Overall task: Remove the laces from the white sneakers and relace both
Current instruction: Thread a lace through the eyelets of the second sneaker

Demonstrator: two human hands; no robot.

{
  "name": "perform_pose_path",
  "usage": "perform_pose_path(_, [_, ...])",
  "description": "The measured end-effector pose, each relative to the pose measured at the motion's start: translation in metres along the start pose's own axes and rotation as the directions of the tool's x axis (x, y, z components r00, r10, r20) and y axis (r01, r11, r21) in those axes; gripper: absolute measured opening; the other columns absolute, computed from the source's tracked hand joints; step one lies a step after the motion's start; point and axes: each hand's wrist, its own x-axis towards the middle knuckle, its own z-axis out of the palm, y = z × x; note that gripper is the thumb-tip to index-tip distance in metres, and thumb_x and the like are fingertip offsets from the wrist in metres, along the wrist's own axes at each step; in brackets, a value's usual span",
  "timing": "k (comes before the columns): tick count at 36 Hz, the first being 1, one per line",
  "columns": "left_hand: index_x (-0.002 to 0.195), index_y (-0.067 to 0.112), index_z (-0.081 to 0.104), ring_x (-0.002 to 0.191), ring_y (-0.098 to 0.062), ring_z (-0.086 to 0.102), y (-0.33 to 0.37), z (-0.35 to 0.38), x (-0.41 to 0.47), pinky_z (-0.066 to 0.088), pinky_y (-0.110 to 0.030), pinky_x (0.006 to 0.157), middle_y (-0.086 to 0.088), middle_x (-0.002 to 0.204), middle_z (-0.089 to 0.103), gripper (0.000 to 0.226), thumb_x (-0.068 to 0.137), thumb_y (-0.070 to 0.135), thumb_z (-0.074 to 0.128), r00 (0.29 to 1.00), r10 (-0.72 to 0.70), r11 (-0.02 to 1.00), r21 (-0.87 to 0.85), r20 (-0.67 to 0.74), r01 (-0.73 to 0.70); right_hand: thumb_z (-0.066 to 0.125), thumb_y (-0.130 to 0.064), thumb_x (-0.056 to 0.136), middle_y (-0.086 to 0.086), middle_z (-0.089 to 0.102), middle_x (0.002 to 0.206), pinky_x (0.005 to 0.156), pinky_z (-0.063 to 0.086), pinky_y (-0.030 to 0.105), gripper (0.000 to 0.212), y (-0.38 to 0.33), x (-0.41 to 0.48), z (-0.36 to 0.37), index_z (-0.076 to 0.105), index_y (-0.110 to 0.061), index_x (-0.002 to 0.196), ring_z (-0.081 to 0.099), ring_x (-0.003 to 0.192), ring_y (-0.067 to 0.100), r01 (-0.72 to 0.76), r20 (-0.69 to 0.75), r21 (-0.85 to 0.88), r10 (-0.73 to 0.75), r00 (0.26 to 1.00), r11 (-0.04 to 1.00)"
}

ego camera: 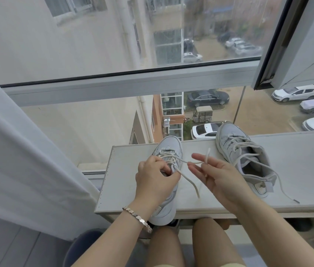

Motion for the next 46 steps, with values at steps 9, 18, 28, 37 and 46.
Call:
perform_pose_path(9, [0.051,0.031,0.049,0.103,-0.015,0.041,0.004,-0.003,-0.001,0.037,-0.034,0.09,0.021,0.083,0.049,0.032,0.08,0.026,0.062,0.997,-0.049,0.999,0.005,0.062,0.048,0.052,-0.01,0.091,-0.001,0.074,0.088,0.083,0.053,0.022,0.018,0.007,0.002,0.01,0.065,-0.019,0.101,0.069,0.087,0.009,0.116,0.012,-0.194,-0.116,0.993,0.974])
perform_pose_path(18, [0.054,0.033,0.047,0.096,-0.011,0.038,0.003,-0.002,-0.001,0.038,-0.031,0.083,0.019,0.083,0.048,0.033,0.075,0.042,0.071,0.999,-0.019,0.999,0.051,0.029,0.017,0.048,-0.035,0.092,-0.01,0.064,0.077,0.061,0.037,0.015,0.021,0.014,0.0,0.015,0.069,-0.032,0.089,0.05,0.052,-0.004,0.161,-0.03,-0.479,-0.199,0.979,0.863])
perform_pose_path(28, [0.061,0.025,0.049,0.092,-0.012,0.035,0.004,0.003,-0.005,0.036,-0.03,0.08,0.016,0.088,0.046,0.029,0.075,0.042,0.068,1.0,0.025,0.982,0.187,-0.018,-0.021,0.063,0.006,0.082,0.001,0.07,0.061,0.058,0.052,0.012,0.019,0.02,0.003,0.014,0.069,-0.013,0.082,0.066,0.057,0.007,0.19,-0.033,-0.291,-0.208,0.978,0.938])
perform_pose_path(37, [0.063,0.025,0.058,0.1,-0.011,0.04,0.003,-0.002,-0.003,0.041,-0.035,0.088,0.019,0.088,0.051,0.023,0.069,0.033,0.079,1.0,-0.006,1.0,0.031,0.029,0.005,0.073,0.0,0.075,-0.003,0.072,0.07,0.063,0.052,0.013,0.021,0.026,0.011,0.007,0.069,-0.021,0.075,0.068,0.065,0.007,0.242,-0.03,-0.554,-0.309,0.951,0.796])
perform_pose_path(46, [0.067,0.021,0.069,0.102,-0.018,0.052,-0.001,-0.01,-0.002,0.048,-0.034,0.086,0.017,0.089,0.055,0.013,0.067,0.024,0.081,0.995,0.01,0.992,-0.123,0.103,0.003,0.074,-0.004,0.074,-0.004,0.07,0.068,0.059,0.05,0.012,0.019,0.028,0.015,0.006,0.069,-0.022,0.071,0.064,0.061,0.003,0.287,0.061,-0.707,-0.35,0.935,0.646])
